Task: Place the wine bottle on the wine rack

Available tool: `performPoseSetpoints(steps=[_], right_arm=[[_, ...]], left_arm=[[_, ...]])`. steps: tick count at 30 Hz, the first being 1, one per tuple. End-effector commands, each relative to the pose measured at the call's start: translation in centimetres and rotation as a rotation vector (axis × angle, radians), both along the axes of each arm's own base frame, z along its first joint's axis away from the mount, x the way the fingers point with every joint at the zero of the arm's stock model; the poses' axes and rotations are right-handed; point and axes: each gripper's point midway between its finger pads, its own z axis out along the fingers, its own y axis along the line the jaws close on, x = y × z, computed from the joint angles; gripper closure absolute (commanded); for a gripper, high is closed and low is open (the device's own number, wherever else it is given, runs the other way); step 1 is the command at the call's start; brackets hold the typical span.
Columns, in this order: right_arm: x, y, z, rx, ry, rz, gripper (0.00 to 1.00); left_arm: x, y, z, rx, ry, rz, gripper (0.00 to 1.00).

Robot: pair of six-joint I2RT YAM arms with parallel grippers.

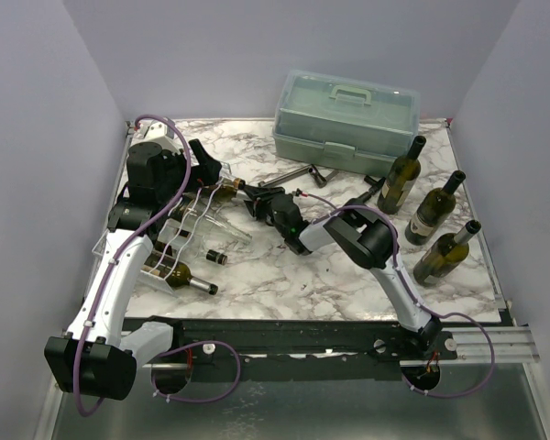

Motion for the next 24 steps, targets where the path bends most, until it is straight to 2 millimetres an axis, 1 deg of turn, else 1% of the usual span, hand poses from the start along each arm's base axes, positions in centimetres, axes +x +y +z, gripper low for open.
performPoseSetpoints(steps=[1, 6, 8, 11, 17, 20, 24], right_arm=[[0.8, 0.8, 2.8, 0.203, 0.014, -0.028, 0.9], [0.6, 1.3, 2.3, 0.213, 0.027, -0.017, 0.86], [0.5, 1.2, 2.2, 0.208, 0.027, -0.018, 0.82], [0.4, 1.2, 2.2, 0.191, 0.031, -0.019, 0.71], [0.0, 1.1, 1.5, 0.159, 0.058, -0.007, 0.5], [-0.2, 1.0, 1.1, 0.137, 0.071, -0.003, 0.41], [-0.6, 0.8, 0.6, 0.119, 0.085, 0.001, 0.31]], left_arm=[[-0.2, -0.3, 1.0, -0.011, -0.036, -0.012, 0.01], [-0.3, -0.2, 1.1, -0.013, -0.037, -0.011, 0.01], [-0.2, -0.3, 1.0, -0.012, -0.036, -0.013, 0.01], [-0.2, -0.3, 1.0, -0.013, -0.035, -0.012, 0.01], [-0.2, -0.3, 1.0, -0.015, -0.035, -0.012, 0.01], [-0.3, -0.3, 1.0, -0.015, -0.034, -0.014, 0.01], [-0.2, -0.3, 1.0, -0.015, -0.034, -0.012, 0.01]])
